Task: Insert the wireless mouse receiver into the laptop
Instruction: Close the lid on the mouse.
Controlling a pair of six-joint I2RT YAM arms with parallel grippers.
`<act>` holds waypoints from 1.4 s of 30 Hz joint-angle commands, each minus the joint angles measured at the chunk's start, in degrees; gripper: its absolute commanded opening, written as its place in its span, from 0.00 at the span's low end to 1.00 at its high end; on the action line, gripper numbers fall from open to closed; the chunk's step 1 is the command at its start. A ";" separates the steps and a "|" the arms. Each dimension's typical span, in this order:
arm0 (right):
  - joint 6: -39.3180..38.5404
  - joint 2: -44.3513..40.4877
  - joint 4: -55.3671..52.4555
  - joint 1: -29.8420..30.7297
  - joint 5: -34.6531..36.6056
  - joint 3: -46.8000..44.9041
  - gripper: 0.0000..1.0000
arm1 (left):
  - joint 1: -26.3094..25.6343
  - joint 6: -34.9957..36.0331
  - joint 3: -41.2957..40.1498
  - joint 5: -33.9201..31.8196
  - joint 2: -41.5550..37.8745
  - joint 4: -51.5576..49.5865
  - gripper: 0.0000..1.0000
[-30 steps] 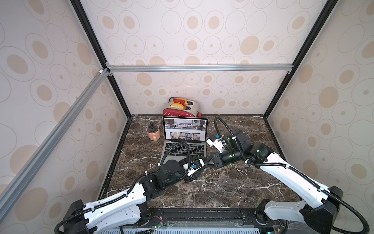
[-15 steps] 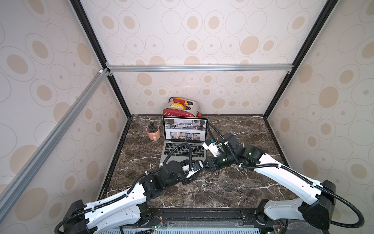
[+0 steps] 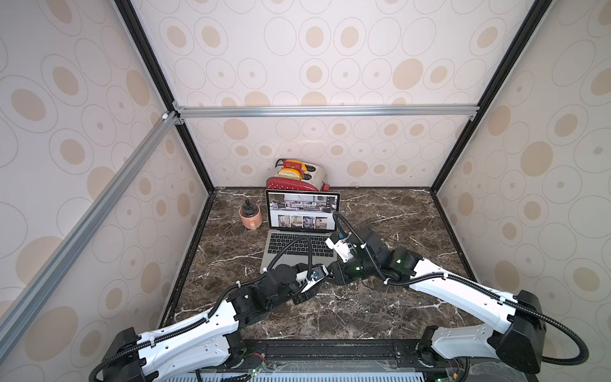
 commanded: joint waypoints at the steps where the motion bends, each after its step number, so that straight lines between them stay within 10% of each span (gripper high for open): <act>1: -0.51 3.52 5.09 2.61 -1.88 -2.05 0.20 | -1.23 -1.11 3.96 6.51 -2.78 17.92 0.00; 23: -2.91 -1.12 3.22 2.22 -3.87 0.04 0.59 | -1.23 -0.92 4.01 4.80 -2.17 16.30 0.00; 42: -2.37 -8.77 -1.82 0.23 -3.12 0.59 0.56 | -1.23 -1.27 5.00 3.54 1.74 14.80 0.00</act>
